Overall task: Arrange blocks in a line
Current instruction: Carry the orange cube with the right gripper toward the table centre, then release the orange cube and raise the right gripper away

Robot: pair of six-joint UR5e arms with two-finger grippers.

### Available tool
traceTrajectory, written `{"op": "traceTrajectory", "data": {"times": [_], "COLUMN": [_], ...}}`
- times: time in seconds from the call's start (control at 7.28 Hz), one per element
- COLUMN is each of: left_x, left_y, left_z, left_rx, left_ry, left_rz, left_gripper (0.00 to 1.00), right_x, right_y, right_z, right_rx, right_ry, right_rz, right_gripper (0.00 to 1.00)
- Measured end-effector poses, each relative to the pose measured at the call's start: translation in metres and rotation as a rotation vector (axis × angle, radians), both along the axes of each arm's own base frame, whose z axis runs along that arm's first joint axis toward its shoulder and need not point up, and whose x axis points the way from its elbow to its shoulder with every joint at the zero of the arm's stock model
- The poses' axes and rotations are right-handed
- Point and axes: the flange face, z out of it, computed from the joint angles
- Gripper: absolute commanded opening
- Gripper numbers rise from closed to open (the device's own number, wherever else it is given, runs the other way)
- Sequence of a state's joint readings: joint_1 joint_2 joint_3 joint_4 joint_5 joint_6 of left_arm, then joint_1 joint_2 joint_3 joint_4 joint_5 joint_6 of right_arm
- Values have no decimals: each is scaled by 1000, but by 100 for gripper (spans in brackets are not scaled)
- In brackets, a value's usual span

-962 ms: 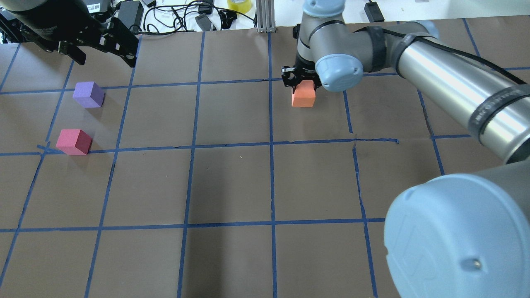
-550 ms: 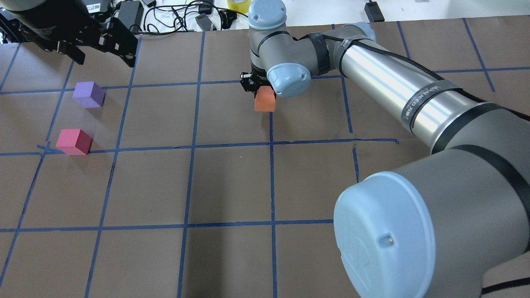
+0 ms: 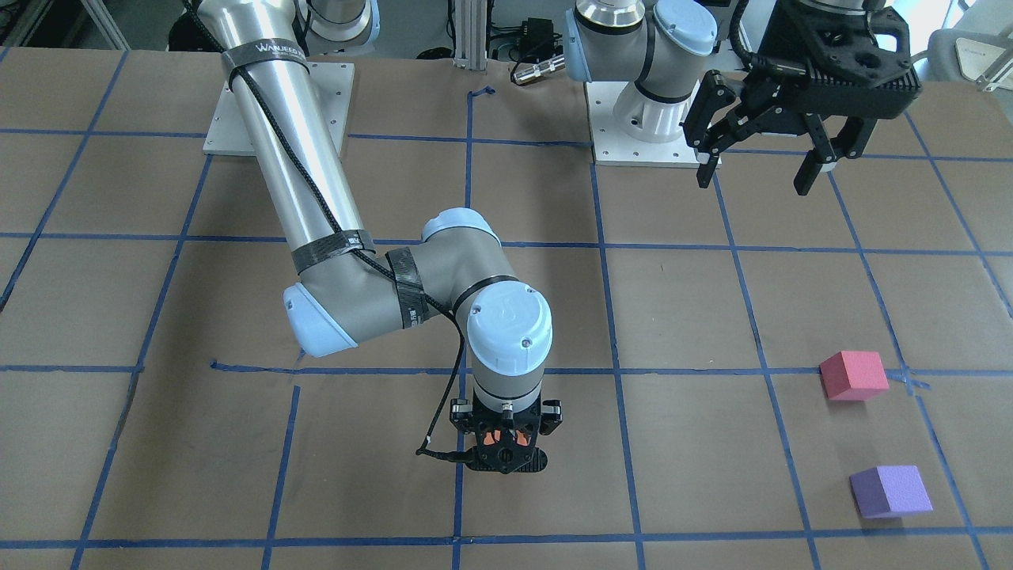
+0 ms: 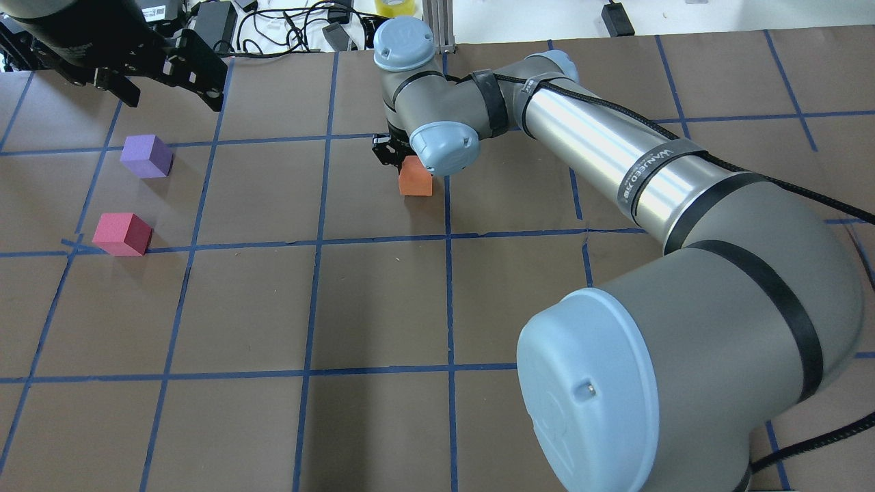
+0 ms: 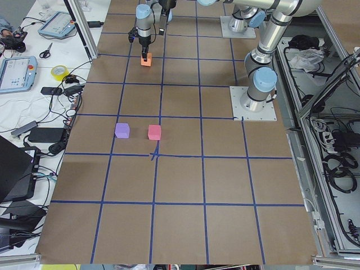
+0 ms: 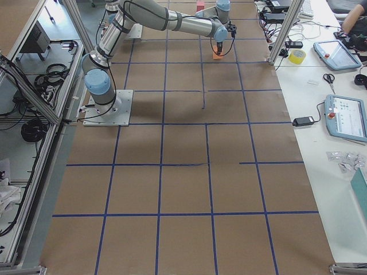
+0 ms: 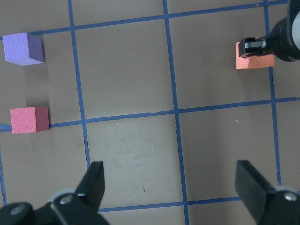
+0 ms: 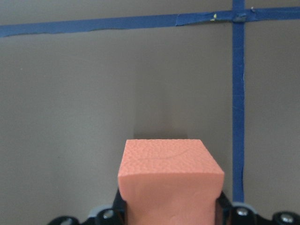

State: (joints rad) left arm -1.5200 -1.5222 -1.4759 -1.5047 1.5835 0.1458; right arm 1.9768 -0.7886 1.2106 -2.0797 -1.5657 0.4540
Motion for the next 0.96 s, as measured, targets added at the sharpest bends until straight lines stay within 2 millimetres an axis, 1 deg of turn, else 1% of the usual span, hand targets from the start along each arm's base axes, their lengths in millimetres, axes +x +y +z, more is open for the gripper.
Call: {"op": "traceTrajectory", "data": {"times": [0.27, 0.41, 0.55, 0.69, 0.96], "left_x": [0, 0, 0, 0, -1], "left_y": [1, 2, 2, 2, 1], "left_z": [-3, -6, -8, -10, -12], "left_rx": [5, 10, 11, 11, 14], "left_ry": [2, 3, 2, 2, 3], "left_rz": [0, 0, 0, -1, -5], "left_gripper": [100, 100, 100, 100, 100], "right_x": [2, 2, -1, -9, -35], "right_y": [2, 4, 7, 11, 20], "right_z": [3, 11, 28, 53, 111], "right_rx": [5, 5, 9, 15, -1], "right_ry": [-8, -12, -12, -10, -14], "right_rz": [-32, -36, -39, -42, -23], "right_gripper": [100, 100, 100, 100, 100]}}
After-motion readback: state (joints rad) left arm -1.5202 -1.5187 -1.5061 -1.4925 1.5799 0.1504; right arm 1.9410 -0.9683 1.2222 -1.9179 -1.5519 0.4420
